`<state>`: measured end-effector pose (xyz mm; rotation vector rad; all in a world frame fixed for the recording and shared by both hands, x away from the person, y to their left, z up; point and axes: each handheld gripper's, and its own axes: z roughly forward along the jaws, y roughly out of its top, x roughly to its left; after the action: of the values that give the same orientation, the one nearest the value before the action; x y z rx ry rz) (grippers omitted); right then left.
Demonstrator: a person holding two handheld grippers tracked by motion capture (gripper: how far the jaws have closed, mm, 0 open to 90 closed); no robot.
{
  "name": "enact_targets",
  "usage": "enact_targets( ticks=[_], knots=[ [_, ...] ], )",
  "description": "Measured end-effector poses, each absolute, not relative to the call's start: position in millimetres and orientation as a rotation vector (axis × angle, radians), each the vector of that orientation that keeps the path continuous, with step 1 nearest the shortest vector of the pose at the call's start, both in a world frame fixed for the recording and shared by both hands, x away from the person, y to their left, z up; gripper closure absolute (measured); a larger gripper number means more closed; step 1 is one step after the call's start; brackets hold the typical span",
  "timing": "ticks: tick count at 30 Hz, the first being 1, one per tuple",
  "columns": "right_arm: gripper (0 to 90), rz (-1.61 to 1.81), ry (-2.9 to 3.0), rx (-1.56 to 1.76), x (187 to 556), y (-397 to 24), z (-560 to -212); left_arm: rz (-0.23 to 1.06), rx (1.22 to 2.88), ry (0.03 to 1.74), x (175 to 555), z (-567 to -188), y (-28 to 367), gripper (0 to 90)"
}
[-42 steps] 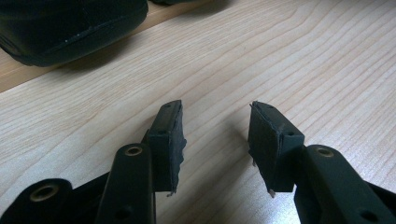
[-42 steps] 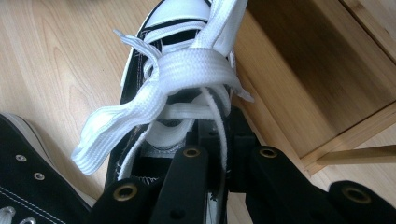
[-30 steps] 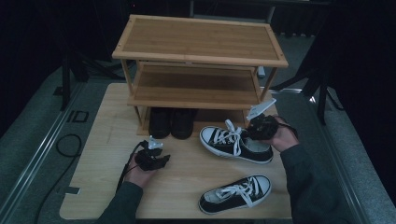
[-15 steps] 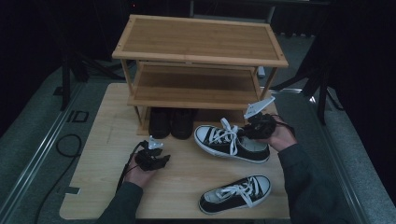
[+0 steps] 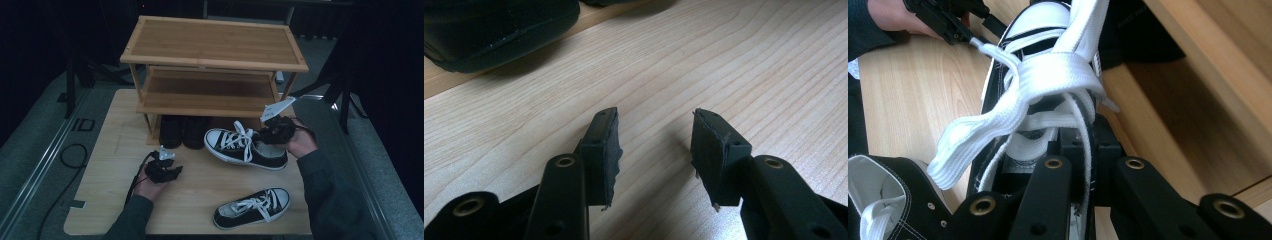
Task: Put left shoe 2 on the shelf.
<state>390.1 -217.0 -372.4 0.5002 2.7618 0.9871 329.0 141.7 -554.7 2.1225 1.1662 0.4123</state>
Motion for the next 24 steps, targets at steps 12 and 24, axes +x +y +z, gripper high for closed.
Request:
enact_targets(
  ticks=[12, 24],
  knots=[
    [88.6, 1.001, 2.774, 0.487, 391.2, -207.9, -361.0, 0.411, 2.122, 1.168, 329.0, -554.7, 141.8, 54.2],
    [88.6, 1.031, 2.763, 0.472, 391.3, -204.5, -351.0, 0.410, 2.120, 1.168, 329.1, -554.7, 141.9, 54.2]
  ],
)
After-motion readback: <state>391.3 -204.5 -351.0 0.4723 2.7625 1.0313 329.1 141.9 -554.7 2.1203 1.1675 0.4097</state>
